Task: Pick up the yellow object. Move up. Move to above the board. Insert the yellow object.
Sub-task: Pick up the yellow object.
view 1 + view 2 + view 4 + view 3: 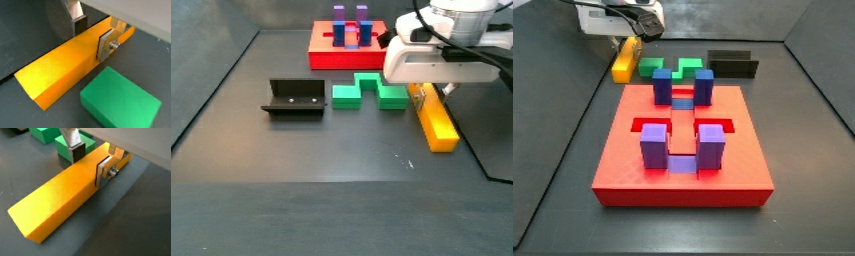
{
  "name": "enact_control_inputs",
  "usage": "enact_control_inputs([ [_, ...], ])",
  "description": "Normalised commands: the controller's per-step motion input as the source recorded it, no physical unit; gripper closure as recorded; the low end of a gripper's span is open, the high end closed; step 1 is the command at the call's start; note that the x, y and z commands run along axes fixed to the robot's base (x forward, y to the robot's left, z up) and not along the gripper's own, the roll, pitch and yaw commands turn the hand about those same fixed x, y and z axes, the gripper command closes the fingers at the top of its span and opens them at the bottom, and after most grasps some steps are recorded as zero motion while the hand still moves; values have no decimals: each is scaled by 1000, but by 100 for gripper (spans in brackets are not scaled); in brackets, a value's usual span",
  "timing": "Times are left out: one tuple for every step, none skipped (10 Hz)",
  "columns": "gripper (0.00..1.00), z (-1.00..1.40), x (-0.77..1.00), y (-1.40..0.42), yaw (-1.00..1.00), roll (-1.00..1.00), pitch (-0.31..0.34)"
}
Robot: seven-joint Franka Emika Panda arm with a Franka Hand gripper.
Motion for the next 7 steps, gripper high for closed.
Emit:
enact_control_inputs([
  [100, 0, 0, 0, 0, 0, 0],
  [100, 0, 0, 0, 0, 0, 0],
  [100, 0, 0, 0, 0, 0, 0],
  [100, 0, 0, 0, 0, 0, 0],
  [100, 0, 0, 0, 0, 0, 0],
  [100, 0, 0, 0, 0, 0, 0],
  [100, 0, 0, 0, 0, 0, 0],
])
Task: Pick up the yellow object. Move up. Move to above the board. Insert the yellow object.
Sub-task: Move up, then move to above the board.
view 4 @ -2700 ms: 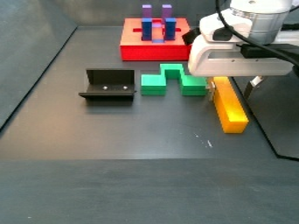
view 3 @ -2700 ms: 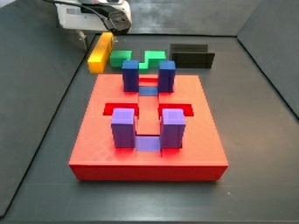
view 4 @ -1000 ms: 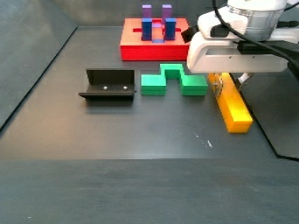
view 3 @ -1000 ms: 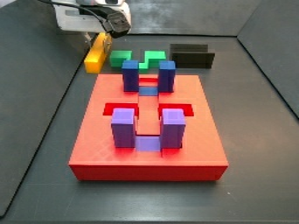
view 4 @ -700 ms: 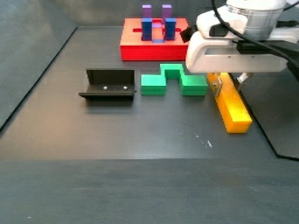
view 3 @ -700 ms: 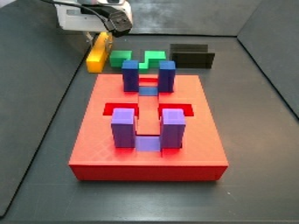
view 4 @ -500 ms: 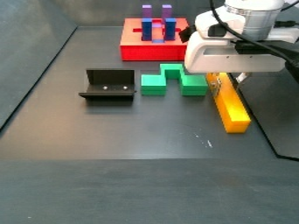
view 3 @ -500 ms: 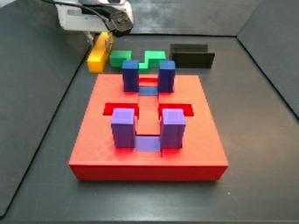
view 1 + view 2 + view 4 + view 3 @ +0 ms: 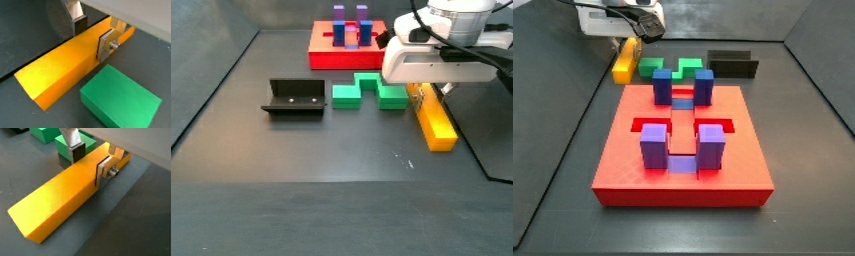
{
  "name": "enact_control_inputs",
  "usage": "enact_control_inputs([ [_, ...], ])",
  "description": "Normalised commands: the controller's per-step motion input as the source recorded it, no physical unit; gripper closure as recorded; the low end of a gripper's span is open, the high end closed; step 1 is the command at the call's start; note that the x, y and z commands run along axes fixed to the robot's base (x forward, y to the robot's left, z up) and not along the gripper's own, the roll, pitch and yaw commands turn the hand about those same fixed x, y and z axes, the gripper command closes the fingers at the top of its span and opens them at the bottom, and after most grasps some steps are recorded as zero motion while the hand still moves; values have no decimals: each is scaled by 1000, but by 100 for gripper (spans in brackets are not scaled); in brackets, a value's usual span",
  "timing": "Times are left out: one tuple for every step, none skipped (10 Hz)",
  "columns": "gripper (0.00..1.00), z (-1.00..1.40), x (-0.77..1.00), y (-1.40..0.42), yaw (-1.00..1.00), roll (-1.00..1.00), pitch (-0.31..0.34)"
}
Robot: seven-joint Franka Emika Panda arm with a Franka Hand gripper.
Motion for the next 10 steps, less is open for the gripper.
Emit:
enact_control_inputs([
  [100, 833, 0, 0, 0, 0, 0],
  [100, 825, 41, 16, -28, 6, -6],
  [100, 628, -11, 27, -34, 20, 41],
  [100, 357, -15, 21, -26, 55, 30],
  [100, 1400, 0, 0, 0, 0, 0],
  [100, 1400, -2, -4, 4, -3, 6],
  [100, 1400, -50, 1, 3, 32, 47],
  [100, 1400, -41, 1, 7, 55, 32],
  [100, 1400, 4, -1, 4, 22, 41],
  [100, 1400, 27, 6, 2, -5, 77],
])
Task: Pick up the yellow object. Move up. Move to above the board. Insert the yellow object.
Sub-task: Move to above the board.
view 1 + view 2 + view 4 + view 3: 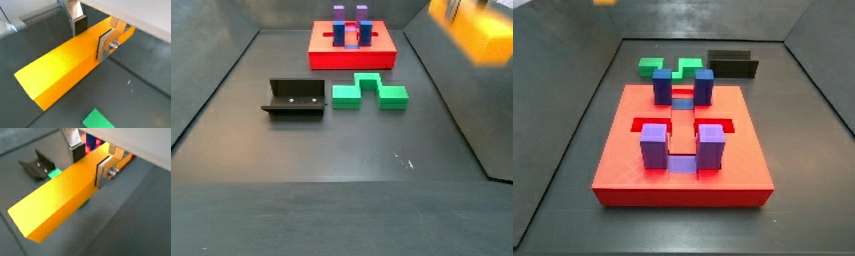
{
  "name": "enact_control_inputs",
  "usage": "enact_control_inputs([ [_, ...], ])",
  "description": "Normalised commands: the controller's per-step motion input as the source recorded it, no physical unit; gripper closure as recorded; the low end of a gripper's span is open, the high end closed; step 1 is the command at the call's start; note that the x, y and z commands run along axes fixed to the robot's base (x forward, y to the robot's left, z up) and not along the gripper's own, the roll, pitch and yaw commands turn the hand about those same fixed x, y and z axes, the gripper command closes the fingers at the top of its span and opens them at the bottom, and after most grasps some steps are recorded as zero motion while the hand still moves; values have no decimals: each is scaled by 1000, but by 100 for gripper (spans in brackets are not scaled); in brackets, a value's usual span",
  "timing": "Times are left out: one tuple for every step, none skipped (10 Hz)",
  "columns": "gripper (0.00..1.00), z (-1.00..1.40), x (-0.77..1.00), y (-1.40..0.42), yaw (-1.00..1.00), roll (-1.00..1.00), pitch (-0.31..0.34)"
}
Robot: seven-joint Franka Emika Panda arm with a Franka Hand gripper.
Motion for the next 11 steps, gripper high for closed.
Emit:
enact_control_inputs([
  [100, 1400, 5, -9, 0, -5, 84],
  [100, 857, 1, -11, 4, -3, 65],
  [100, 311, 23, -1, 4, -7, 44],
  [100, 201, 765, -1400, -90, 43, 135],
  [100, 191, 761, -1400, -86, 56, 154],
  [100, 181, 791, -1400, -22, 99, 200],
  [100, 190, 828, -1400, -20, -26, 195],
  [100, 201, 823, -1400, -11, -16, 183],
  [100, 206, 820, -1400, 3, 5, 155],
  [100, 207, 853, -1400, 3, -2, 147],
  [100, 218, 873, -1400, 9, 7, 155],
])
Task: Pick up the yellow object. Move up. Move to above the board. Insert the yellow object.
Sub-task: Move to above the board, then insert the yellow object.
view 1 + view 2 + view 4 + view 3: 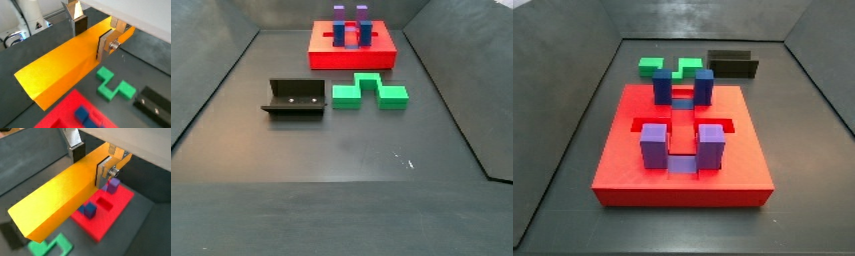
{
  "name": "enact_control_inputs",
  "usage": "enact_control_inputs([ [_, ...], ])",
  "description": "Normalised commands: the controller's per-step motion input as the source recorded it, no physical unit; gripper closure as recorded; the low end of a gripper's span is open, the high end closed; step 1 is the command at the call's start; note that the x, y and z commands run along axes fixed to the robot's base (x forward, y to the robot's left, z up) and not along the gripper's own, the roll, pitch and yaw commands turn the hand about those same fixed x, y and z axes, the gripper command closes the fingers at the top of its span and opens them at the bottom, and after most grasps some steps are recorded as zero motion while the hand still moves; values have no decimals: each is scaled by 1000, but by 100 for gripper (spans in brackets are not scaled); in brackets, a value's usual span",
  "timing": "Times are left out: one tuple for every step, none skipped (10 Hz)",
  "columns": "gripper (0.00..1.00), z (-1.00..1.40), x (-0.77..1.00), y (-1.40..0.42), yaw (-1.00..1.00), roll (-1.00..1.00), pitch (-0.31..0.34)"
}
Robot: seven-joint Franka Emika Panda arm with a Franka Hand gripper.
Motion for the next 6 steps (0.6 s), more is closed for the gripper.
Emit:
enact_control_inputs([
  [100, 229, 914, -1400, 8, 4, 160],
  [100, 116, 470, -665, 6, 39, 172],
  [100, 67, 255, -291, 9, 48, 152],
  [100, 0, 0, 26, 0, 0, 0],
  [100, -57, 577, -31, 0, 26, 0],
  [100, -203, 803, -100, 0, 6, 0],
])
